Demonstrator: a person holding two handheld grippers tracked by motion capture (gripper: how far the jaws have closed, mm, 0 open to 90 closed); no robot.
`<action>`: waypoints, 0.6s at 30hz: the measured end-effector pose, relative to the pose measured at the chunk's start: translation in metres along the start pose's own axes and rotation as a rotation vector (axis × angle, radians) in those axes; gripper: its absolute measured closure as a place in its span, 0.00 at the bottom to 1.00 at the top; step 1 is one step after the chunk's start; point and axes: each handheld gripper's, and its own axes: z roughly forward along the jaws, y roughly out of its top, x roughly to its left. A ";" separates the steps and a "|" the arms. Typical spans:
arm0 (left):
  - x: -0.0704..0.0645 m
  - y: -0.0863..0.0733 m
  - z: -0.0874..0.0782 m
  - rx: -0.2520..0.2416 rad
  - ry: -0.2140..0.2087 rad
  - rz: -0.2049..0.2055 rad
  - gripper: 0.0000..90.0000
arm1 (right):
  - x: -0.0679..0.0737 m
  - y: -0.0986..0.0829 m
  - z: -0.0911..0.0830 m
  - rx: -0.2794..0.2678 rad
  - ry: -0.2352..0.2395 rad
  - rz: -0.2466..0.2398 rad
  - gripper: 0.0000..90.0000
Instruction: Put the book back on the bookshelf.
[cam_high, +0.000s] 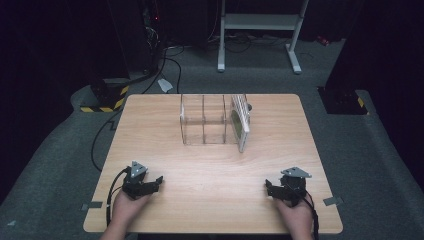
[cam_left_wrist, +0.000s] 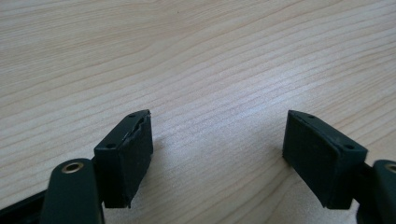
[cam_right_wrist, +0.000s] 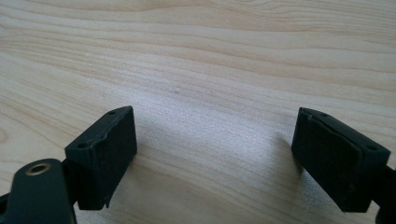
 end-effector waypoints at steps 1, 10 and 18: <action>0.000 0.000 0.000 0.000 0.006 -0.001 0.26 | 0.001 0.000 0.000 0.001 -0.004 0.002 0.16; -0.003 -0.002 -0.002 -0.001 0.019 -0.007 0.26 | 0.001 0.002 0.002 0.000 -0.005 0.000 0.16; -0.002 -0.002 -0.002 0.001 0.001 0.001 0.26 | 0.003 0.003 0.003 -0.001 -0.011 0.011 0.16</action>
